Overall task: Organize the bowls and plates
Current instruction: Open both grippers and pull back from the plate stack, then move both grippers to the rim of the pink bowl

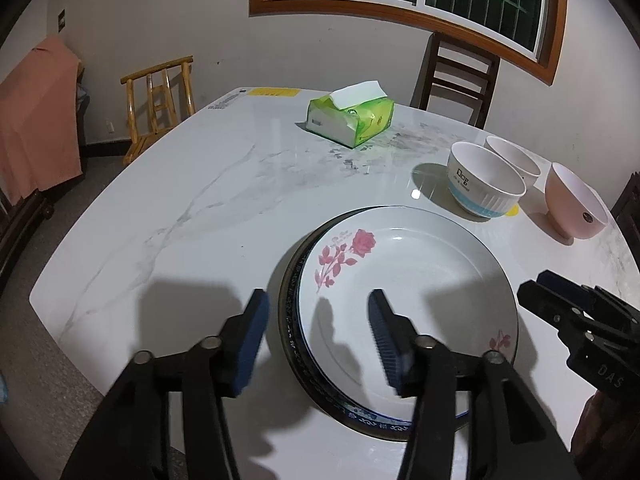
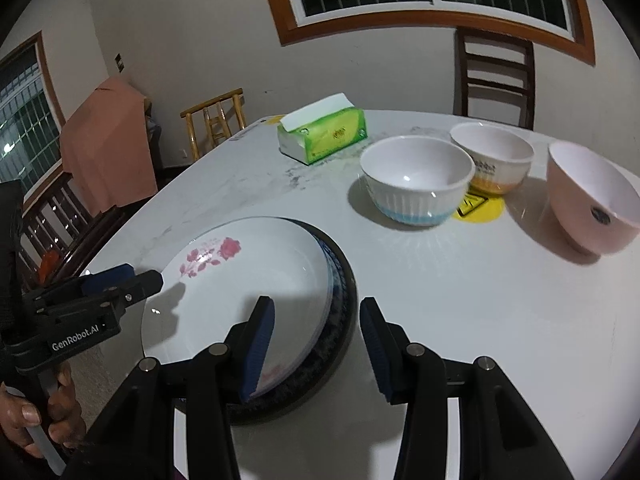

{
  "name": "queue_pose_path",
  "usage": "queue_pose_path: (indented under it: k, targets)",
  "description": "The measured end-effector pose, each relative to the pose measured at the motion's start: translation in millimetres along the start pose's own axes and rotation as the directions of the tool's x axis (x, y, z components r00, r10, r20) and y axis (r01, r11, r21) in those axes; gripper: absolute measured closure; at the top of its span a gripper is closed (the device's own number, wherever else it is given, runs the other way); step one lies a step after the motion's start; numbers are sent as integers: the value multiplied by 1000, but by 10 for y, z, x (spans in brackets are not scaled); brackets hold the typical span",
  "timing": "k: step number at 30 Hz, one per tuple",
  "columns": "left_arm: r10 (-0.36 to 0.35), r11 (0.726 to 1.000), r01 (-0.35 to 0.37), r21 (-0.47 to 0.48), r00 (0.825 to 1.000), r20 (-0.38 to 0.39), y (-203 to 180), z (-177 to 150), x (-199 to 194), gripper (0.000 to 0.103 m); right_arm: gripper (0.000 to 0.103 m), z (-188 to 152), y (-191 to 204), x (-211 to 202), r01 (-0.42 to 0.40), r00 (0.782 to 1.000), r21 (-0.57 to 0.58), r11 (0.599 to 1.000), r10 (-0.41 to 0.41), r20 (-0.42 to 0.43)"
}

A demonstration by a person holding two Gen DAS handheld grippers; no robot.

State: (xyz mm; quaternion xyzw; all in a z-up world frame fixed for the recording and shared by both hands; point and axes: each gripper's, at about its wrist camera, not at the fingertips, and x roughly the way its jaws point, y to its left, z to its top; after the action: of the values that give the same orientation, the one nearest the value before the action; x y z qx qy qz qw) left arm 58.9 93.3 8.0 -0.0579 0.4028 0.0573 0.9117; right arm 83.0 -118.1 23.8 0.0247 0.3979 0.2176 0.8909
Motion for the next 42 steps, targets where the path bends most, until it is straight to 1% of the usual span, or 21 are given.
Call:
queue_pose_path:
  k: [1, 3, 6, 8, 9, 10, 11, 12, 15, 16, 18, 21, 22, 24, 26, 29, 30, 33, 35, 38, 42]
  targets:
    - [-5, 1000, 5, -1, 1000, 5, -14, -2, -21, 48, 58, -21, -43, -31, 0, 1000, 11, 1000, 0, 2]
    - [-6, 1000, 6, 0, 1000, 7, -55, -8, -55, 31, 58, -48, -121, -94, 6, 1000, 29, 1000, -6, 8]
    - [-8, 1000, 7, 20, 999, 38, -167, -27, -154, 26, 56, -91, -231, -205, 8, 1000, 54, 998, -9, 19]
    - [-5, 999, 3, 39, 999, 45, -263, -28, -197, 20, 50, -103, -290, -288, 19, 999, 76, 997, -22, 31]
    - [1, 999, -4, 47, 999, 54, -315, -29, -222, 18, 46, -112, -312, -340, 39, 999, 84, 996, -42, 34]
    - [-1, 998, -3, 56, 998, 61, -358, -31, -241, 18, 45, -124, -331, -406, 55, 997, 84, 995, -59, 41]
    - [-5, 998, 1, 68, 998, 66, -414, -29, -259, 17, 45, -145, -344, -484, 55, 996, 79, 995, -59, 60]
    - [-4, 996, -2, 86, 997, 71, -494, -32, -284, 13, 45, -166, -359, -558, 41, 995, 72, 997, -47, 84]
    - [5, 992, -16, 124, 996, 91, -670, -28, -333, 8, 44, -254, -438, -831, 2, 981, 59, 998, -13, 195]
    - [1, 990, -15, 141, 995, 98, -749, -29, -355, 8, 44, -290, -490, -913, -21, 972, 61, 998, 6, 233]
    - [-7, 985, -10, 171, 995, 101, -905, -26, -390, 3, 44, -370, -624, -1032, -55, 954, 84, 995, 28, 299]
    - [-41, 979, 19, 202, 993, 108, -1092, -20, -438, 1, 44, -464, -824, -1121, -68, 936, 133, 989, 17, 352]
    - [-58, 977, 32, 212, 992, 115, -1168, -19, -467, 1, 44, -483, -897, -1135, -74, 935, 148, 986, 17, 355]
    - [-57, 975, 36, 220, 994, 91, -1326, -11, -477, 1, 44, -515, -1046, -1158, -86, 940, 182, 980, 19, 340]
    - [-36, 971, 21, 238, 998, 58, -1465, 2, -453, 1, 44, -528, -1159, -1180, -56, 951, 188, 980, -4, 308]
    - [-80, 955, 51, 291, 993, 86, -1663, -35, -497, 1, 44, -503, -1218, -1208, 5, 958, 162, 987, -51, 282]
    - [-110, 944, 79, 320, 991, 81, -1748, -39, -500, 1, 44, -499, -1253, -1238, 13, 955, 165, 986, -61, 289]
    - [-88, 933, 51, 355, 992, 90, -1934, -39, -475, 1, 44, -509, -1363, -1305, 9, 951, 197, 980, -69, 302]
    - [-115, 918, 74, 391, 990, 83, -2063, -43, -470, 1, 44, -513, -1444, -1316, 16, 951, 223, 975, -84, 298]
    - [-169, 907, 121, 403, 982, 86, -2190, -38, -479, 1, 44, -549, -1553, -1349, 23, 949, 258, 966, -103, 299]
    - [-171, 897, 116, 427, 981, 94, -2364, -24, -466, 1, 44, -561, -1711, -1394, 21, 942, 306, 952, -121, 312]
